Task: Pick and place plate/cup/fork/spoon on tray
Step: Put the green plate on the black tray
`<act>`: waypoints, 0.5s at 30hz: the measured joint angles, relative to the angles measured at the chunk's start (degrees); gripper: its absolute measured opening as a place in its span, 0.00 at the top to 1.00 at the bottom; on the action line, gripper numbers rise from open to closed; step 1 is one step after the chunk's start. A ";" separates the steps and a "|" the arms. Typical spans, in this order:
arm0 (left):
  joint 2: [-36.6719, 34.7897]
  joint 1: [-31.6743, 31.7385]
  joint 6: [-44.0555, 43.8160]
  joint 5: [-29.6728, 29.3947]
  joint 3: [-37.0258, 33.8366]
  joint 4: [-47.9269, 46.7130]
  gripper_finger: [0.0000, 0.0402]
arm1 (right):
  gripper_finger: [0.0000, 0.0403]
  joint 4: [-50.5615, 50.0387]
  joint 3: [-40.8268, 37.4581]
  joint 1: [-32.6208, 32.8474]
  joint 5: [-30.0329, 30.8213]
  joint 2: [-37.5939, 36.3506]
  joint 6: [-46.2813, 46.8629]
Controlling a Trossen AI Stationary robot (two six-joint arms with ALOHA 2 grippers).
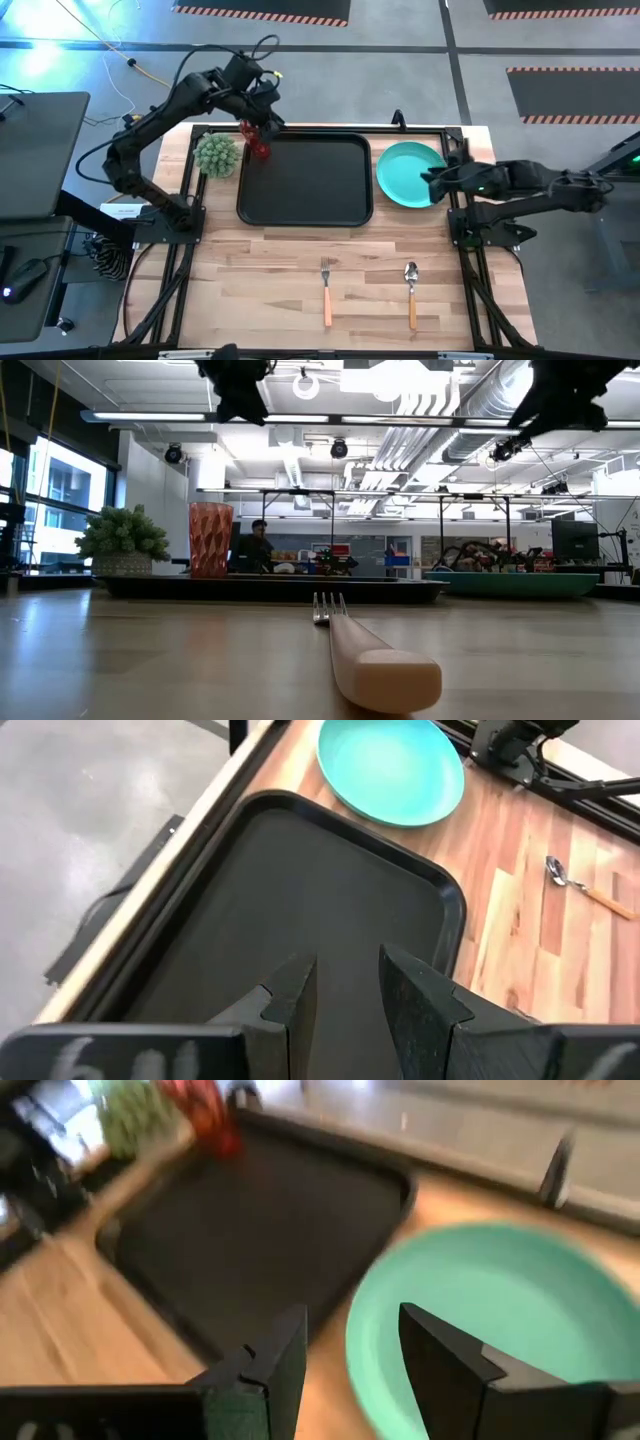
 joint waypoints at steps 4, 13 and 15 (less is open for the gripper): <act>-0.77 -1.22 -1.71 -0.03 -1.55 0.28 0.75 | 0.62 -0.45 -1.12 -1.54 -6.49 3.76 0.27; -2.12 -4.62 -3.95 -0.43 -1.55 0.53 0.75 | 0.59 -0.10 -1.14 -4.01 -13.47 13.16 -5.91; -2.76 -5.45 -3.97 -0.45 -1.55 0.84 0.75 | 0.57 0.56 -1.14 -4.48 -14.66 15.00 -7.59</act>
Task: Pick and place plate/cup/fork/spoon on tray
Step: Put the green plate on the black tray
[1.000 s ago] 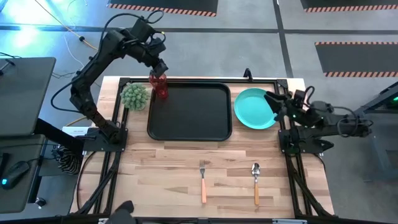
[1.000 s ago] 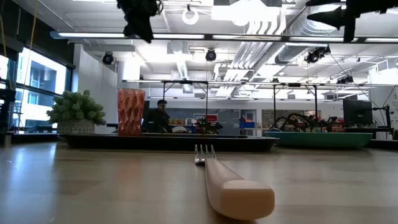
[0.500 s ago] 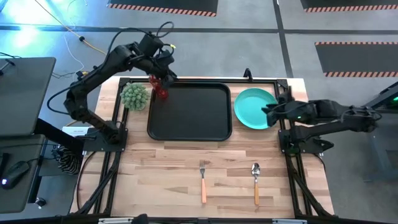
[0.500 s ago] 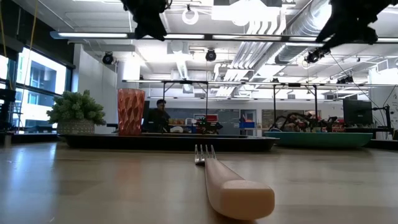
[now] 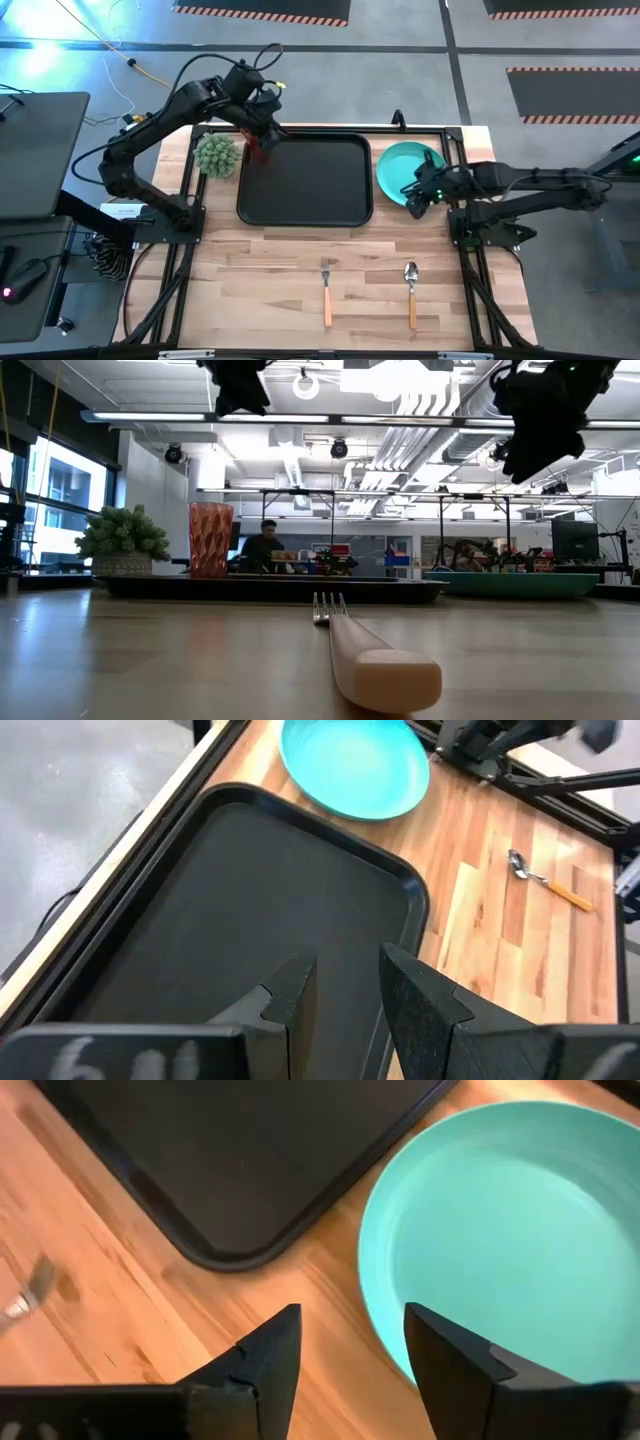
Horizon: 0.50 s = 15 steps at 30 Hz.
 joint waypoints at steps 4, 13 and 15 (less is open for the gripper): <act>-1.49 -1.62 -0.17 -0.05 0.00 1.90 0.75 | 0.54 1.62 -0.04 -1.30 -2.90 3.20 -1.68; -5.33 -5.14 -1.50 -0.08 -4.01 10.66 0.75 | 0.54 1.82 -0.09 -5.36 -7.35 10.70 -4.36; -6.75 -5.42 -2.14 -0.05 -7.17 13.24 0.75 | 0.54 2.18 -0.09 -6.01 -7.76 12.37 -4.98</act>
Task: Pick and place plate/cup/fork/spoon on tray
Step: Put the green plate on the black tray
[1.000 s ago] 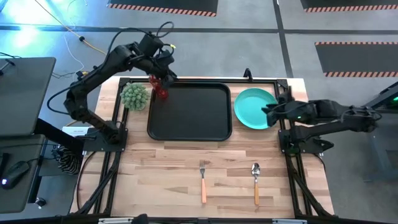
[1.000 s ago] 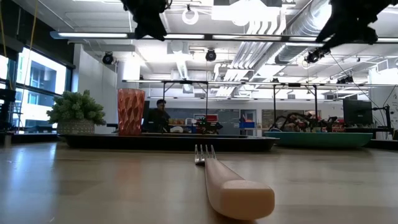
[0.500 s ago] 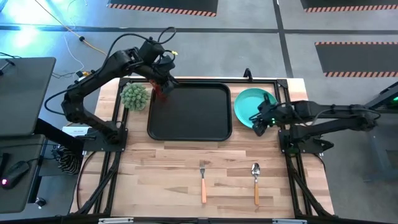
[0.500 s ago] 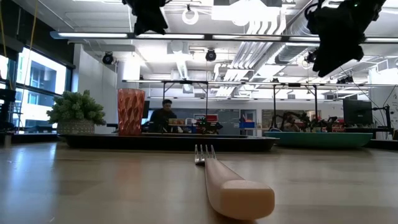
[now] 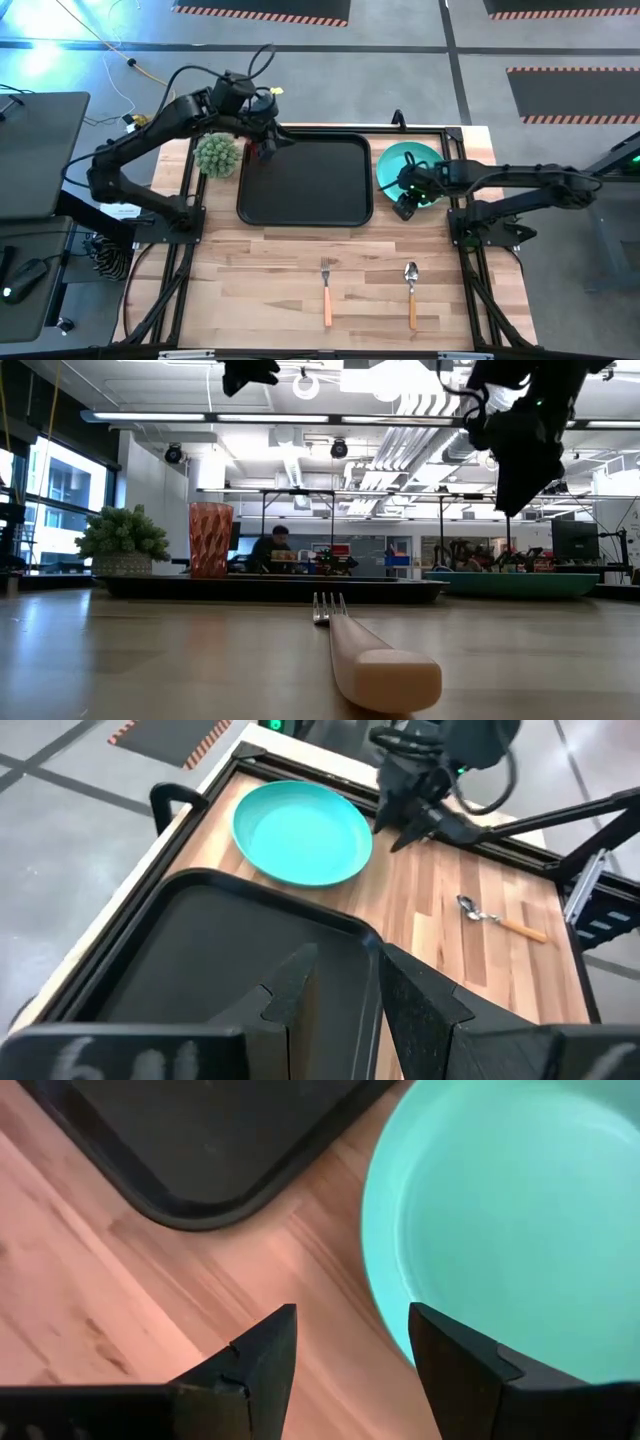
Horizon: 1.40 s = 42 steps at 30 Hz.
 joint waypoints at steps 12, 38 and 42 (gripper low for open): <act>-9.21 0.02 -5.58 -0.04 -14.40 11.15 0.75 | 0.54 2.84 0.00 -1.71 -1.94 9.20 -3.16; -12.68 0.02 -7.91 -0.61 -23.84 16.74 0.75 | 0.54 6.85 -0.02 -2.99 0.88 22.26 -2.69; -12.68 0.02 -7.91 -0.62 -23.84 16.72 0.75 | 0.54 6.85 -0.02 -2.99 1.10 23.46 -2.69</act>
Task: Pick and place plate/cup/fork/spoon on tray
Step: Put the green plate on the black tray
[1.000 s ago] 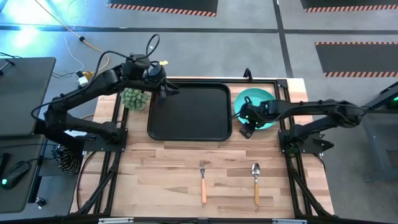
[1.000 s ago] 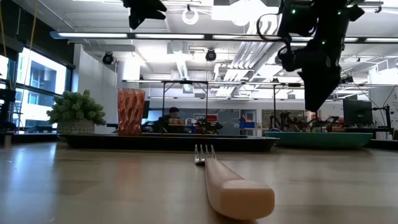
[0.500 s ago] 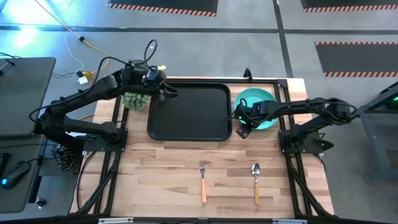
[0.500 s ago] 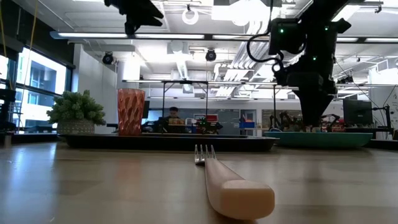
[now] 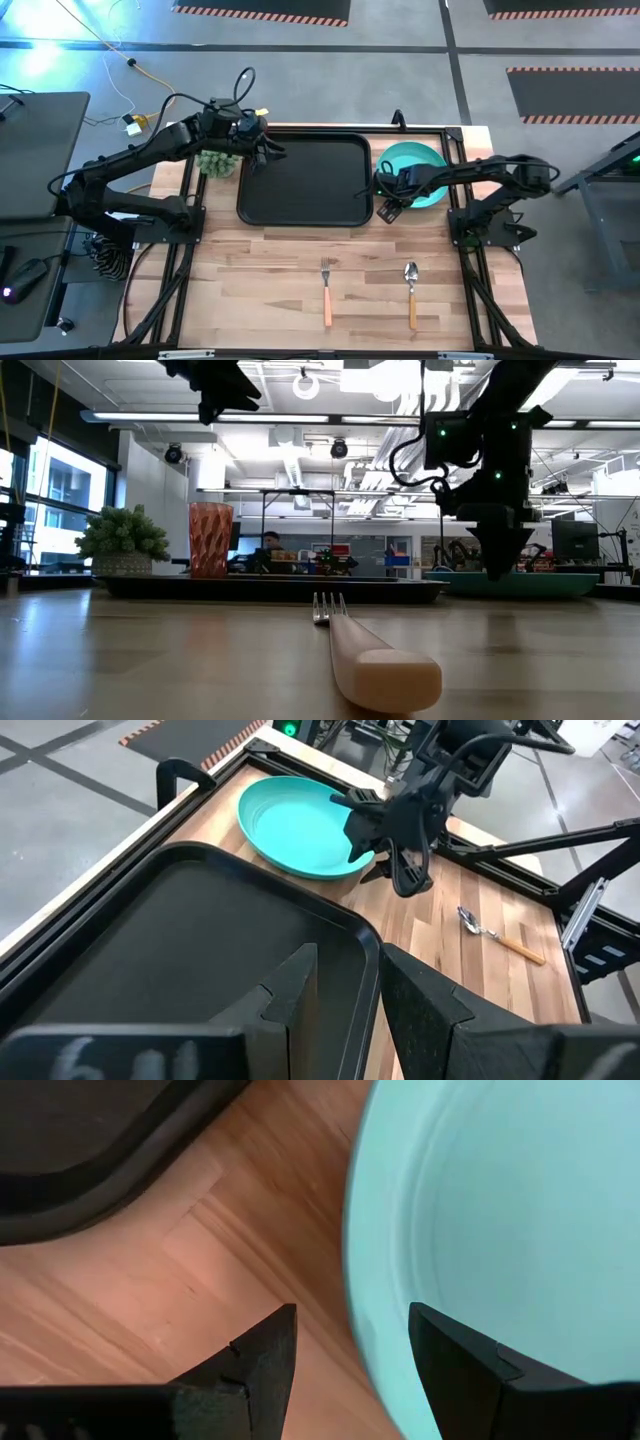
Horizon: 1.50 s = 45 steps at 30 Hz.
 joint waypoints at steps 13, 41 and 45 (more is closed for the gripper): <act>0.02 -0.01 0.22 0.00 0.00 -2.22 0.75 | 0.81 0.39 0.00 0.00 -0.28 1.72 5.08; -0.33 -2.13 2.21 0.29 -0.05 -5.30 0.75 | 1.00 -12.60 12.71 0.15 3.02 1.55 10.42; -1.80 -2.27 2.62 0.29 -0.07 -5.55 0.75 | 1.00 -13.11 16.62 0.10 4.79 1.55 9.41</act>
